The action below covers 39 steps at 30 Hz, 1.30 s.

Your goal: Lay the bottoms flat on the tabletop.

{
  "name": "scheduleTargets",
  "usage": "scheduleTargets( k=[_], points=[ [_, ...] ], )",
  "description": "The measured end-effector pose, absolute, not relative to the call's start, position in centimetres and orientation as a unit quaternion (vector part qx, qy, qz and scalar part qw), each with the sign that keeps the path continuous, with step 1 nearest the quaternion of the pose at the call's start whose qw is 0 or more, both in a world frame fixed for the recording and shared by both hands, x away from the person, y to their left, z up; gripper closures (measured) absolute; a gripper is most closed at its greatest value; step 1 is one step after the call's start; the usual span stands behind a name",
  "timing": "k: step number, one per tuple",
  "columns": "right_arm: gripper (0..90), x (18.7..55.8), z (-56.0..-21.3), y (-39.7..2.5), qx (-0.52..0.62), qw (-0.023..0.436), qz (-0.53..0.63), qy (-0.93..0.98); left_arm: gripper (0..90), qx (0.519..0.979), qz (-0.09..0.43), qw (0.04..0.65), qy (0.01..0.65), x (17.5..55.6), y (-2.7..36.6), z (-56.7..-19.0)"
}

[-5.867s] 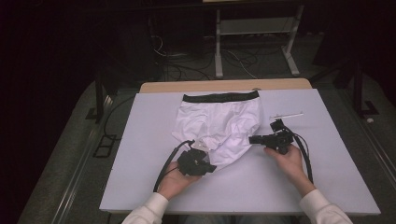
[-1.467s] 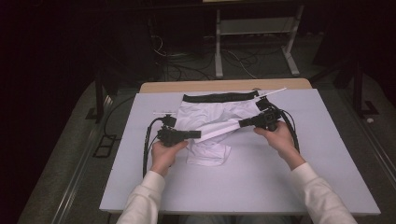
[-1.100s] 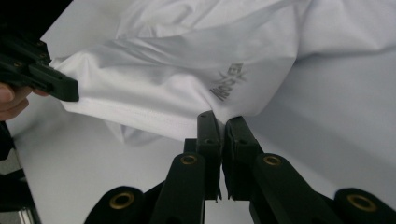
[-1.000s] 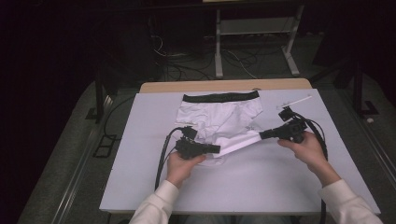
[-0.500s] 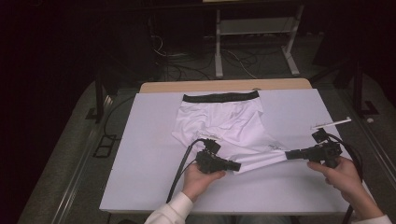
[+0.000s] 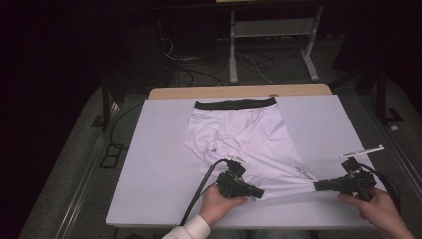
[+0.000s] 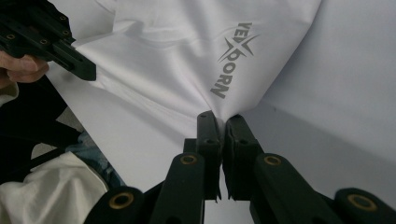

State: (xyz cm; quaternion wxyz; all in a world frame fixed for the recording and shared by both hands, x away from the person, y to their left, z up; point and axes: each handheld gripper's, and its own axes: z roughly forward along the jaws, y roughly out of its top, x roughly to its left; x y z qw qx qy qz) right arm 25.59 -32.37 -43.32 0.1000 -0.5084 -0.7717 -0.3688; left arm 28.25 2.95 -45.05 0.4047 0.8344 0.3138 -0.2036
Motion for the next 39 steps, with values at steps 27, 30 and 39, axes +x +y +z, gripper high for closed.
scheduleTargets(
  k=[27,30,39],
  points=[
    [43.9,23.3,-42.2,-34.7,-0.530,0.034,-0.370,-0.763,47.0,0.852,-0.193,0.384,0.301,27.2,3.2,-44.4],
    [36.5,23.4,-41.6,-34.5,-0.528,0.025,-0.371,-0.764,41.6,0.846,-0.182,0.398,0.304,27.4,3.9,-43.7],
    [14.7,24.4,-39.7,-33.7,-0.517,0.005,-0.372,-0.771,31.6,0.837,-0.157,0.417,0.317,28.4,5.8,-42.0]
  ],
)
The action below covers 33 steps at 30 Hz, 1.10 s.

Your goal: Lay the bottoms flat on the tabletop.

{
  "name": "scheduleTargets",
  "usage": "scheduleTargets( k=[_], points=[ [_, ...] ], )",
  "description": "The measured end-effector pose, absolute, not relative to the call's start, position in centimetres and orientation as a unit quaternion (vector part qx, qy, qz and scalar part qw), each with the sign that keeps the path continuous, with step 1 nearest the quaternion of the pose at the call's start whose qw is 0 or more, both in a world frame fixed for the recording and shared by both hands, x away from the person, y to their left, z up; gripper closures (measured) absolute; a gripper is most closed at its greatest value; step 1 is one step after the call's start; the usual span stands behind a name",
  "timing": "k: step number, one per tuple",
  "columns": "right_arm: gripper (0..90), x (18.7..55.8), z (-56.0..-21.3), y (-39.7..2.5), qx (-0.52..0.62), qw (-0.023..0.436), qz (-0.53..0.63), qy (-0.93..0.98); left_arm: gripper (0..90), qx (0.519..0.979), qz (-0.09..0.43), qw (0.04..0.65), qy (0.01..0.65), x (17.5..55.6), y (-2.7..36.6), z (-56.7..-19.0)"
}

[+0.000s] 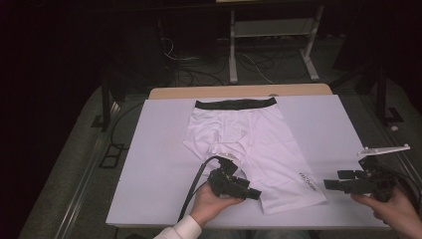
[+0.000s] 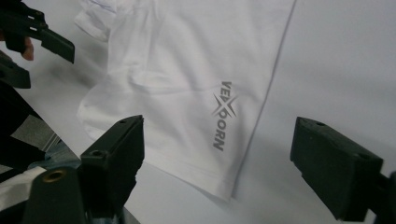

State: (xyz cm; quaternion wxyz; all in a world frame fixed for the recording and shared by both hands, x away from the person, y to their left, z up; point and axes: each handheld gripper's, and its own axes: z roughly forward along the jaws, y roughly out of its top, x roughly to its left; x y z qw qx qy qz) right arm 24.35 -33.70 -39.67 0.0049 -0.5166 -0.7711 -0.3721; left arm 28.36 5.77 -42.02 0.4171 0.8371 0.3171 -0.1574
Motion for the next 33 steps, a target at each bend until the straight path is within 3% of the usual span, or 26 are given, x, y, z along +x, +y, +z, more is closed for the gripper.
scheduleTargets(
  k=[3,6,14,23,33],
  points=[
    [12.2,24.7,-38.9,-33.1,-0.506,0.000,-0.375,-0.777,27.1,0.837,-0.142,0.424,0.316,28.7,6.5,-41.2],
    [1.3,25.2,-38.2,-32.3,-0.498,-0.005,-0.374,-0.782,21.2,0.839,-0.115,0.426,0.318,29.0,7.3,-40.1],
    [0.0,26.8,-36.6,-30.4,-0.480,-0.018,-0.386,-0.787,0.5,0.844,-0.063,0.421,0.326,30.3,9.3,-37.4],
    [0.0,28.6,-35.2,-27.1,-0.451,-0.016,-0.401,-0.797,0.0,0.829,-0.027,0.437,0.349,31.3,12.2,-35.3],
    [0.0,30.3,-34.8,-22.5,-0.415,-0.006,-0.410,-0.812,0.0,0.817,-0.014,0.428,0.387,32.0,15.9,-36.5]
  ],
)
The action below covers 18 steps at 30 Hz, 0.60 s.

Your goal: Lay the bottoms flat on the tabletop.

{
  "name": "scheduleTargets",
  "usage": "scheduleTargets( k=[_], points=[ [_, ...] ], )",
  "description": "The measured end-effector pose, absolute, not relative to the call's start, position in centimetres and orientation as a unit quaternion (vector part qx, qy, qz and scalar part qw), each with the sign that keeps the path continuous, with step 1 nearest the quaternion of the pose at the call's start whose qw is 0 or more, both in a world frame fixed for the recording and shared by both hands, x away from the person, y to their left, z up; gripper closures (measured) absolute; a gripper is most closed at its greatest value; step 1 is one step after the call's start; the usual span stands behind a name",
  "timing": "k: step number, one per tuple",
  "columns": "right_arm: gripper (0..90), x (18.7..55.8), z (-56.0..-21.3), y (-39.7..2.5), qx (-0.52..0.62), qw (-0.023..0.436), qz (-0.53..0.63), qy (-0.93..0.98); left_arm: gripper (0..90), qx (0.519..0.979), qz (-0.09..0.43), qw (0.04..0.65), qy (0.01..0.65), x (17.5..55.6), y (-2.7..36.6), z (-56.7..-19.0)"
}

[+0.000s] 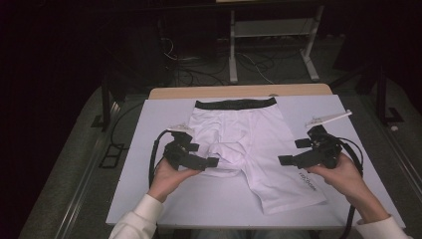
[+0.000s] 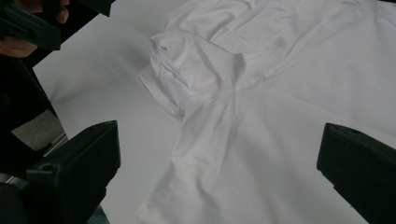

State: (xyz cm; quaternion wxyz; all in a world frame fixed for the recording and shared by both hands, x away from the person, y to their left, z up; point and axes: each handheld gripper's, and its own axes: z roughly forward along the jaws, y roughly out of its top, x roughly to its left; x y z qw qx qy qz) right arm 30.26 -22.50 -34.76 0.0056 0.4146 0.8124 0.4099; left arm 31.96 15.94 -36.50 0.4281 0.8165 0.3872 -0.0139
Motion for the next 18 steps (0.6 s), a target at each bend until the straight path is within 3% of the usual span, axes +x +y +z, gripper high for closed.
scheduleTargets(
  k=[11,18],
  points=[
    [0.0,31.4,-35.9,-18.6,0.390,-0.013,0.407,0.826,0.3,0.795,-0.021,0.417,0.439,32.3,19.0,-39.6],
    [0.0,32.0,-37.2,-16.1,0.377,-0.026,0.403,0.833,7.2,0.786,-0.040,0.408,0.462,32.5,19.4,-42.3]
  ],
)
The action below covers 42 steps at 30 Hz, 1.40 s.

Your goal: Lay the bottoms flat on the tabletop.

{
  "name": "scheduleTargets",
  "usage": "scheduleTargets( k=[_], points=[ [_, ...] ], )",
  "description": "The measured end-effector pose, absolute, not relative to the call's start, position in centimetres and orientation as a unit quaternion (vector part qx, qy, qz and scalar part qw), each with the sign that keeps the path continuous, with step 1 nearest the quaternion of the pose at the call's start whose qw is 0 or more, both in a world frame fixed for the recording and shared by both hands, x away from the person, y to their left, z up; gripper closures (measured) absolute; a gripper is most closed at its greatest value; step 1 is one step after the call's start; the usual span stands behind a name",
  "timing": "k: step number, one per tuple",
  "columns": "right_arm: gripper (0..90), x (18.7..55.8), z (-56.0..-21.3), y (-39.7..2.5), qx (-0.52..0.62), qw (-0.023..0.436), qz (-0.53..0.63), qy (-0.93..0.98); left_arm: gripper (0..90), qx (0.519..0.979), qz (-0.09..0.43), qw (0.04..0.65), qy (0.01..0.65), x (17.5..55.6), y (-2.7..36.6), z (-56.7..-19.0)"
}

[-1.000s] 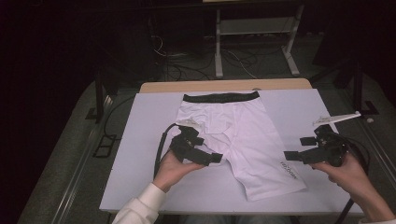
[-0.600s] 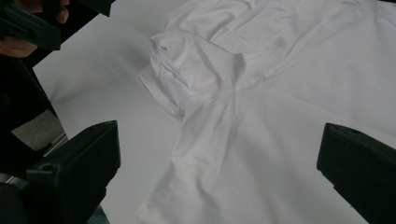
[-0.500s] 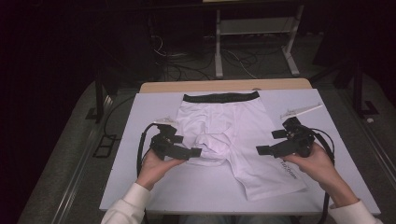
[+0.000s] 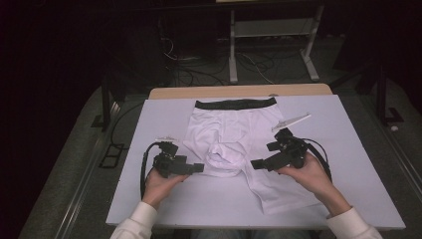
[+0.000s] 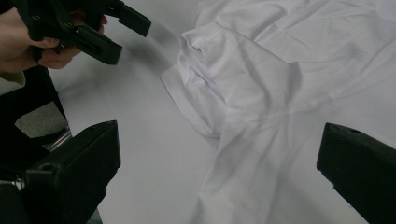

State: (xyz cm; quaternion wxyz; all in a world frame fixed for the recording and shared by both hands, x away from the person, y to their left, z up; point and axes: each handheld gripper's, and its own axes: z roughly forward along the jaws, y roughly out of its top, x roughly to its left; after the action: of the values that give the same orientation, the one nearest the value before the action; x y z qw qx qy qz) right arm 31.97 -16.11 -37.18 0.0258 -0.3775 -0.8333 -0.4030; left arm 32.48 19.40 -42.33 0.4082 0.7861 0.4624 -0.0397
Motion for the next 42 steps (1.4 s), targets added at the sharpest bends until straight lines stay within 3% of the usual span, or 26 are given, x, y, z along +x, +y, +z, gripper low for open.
scheduleTargets(
  k=[19,31,34,40,42],
  points=[
    [0.0,33.1,-40.4,-11.2,-0.358,0.056,-0.385,-0.849,25.4,0.784,-0.065,0.388,0.481,33.0,18.3,-44.9],
    [0.0,33.1,-40.7,-11.2,-0.361,0.053,-0.391,-0.845,64.3,0.792,-0.063,0.378,0.476,33.3,17.8,-45.3],
    [4.6,33.1,-40.8,-11.3,-0.362,0.053,-0.394,-0.843,70.3,0.792,-0.063,0.376,0.476,33.5,17.7,-45.4],
    [4.6,33.0,-41.0,-11.5,-0.366,0.053,-0.391,-0.843,86.3,0.787,-0.069,0.377,0.483,33.9,17.2,-45.8],
    [4.6,33.0,-41.0,-11.7,-0.367,0.053,-0.392,-0.842,87.8,0.789,-0.066,0.374,0.482,33.9,17.0,-45.8]
  ],
)
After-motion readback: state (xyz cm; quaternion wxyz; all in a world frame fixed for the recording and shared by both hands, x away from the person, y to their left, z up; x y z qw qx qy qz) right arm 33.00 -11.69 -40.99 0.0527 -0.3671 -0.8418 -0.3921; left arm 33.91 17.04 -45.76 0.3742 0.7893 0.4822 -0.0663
